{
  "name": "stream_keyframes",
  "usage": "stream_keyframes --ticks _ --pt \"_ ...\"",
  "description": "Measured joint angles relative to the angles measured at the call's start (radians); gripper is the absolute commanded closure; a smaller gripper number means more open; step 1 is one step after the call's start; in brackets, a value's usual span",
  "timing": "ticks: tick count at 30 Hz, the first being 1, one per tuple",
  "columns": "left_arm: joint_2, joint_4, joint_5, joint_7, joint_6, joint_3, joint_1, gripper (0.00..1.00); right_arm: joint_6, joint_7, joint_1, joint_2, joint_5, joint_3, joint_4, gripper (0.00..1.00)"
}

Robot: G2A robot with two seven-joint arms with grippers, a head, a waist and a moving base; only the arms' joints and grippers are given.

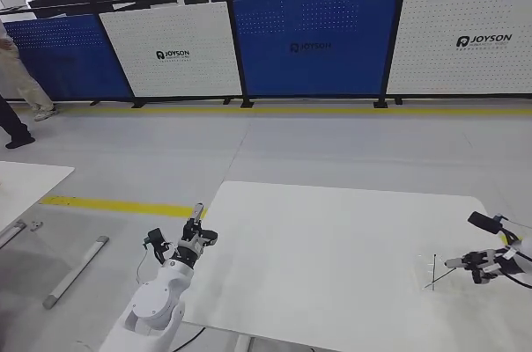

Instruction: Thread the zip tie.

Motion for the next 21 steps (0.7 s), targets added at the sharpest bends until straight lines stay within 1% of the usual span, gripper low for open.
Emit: stream_keyframes --ticks 6,7,10,11,13,16,18,21 --pt "0.0 0.0 0.0 0.0 0.0 0.0 0.0 0.0 -0.002 0.003 0.03 -0.02 0.005 -0.026 0.059 0.67" --pt "0.0 0.0 0.0 0.0 0.0 0.0 0.0 0.0 -0.002 0.003 0.035 -0.024 0.005 -0.031 0.068 0.69" --pt "0.0 0.0 0.0 0.0 0.0 0.0 0.0 0.0 -0.002 0.0 0.05 -0.037 0.003 -0.048 0.091 0.69" --pt "0.0 0.0 0.0 0.0 0.0 0.0 0.0 0.0 -0.002 -0.001 0.054 -0.041 0.002 -0.053 0.098 0.66" --pt "0.0 0.0 0.0 0.0 0.0 0.0 0.0 0.0 -0.003 -0.004 0.062 -0.049 0.001 -0.062 0.112 0.71" --pt "0.0 0.0 0.0 0.0 0.0 0.0 0.0 0.0 -0.007 -0.007 0.073 -0.057 0.0 -0.071 0.131 0.73" --pt "0.0 0.0 0.0 0.0 0.0 0.0 0.0 0.0 -0.007 -0.009 0.08 -0.062 -0.002 -0.076 0.143 0.8" --pt "0.0 0.0 0.0 0.0 0.0 0.0 0.0 0.0 -0.006 -0.013 0.088 -0.07 -0.003 -0.083 0.156 0.8"
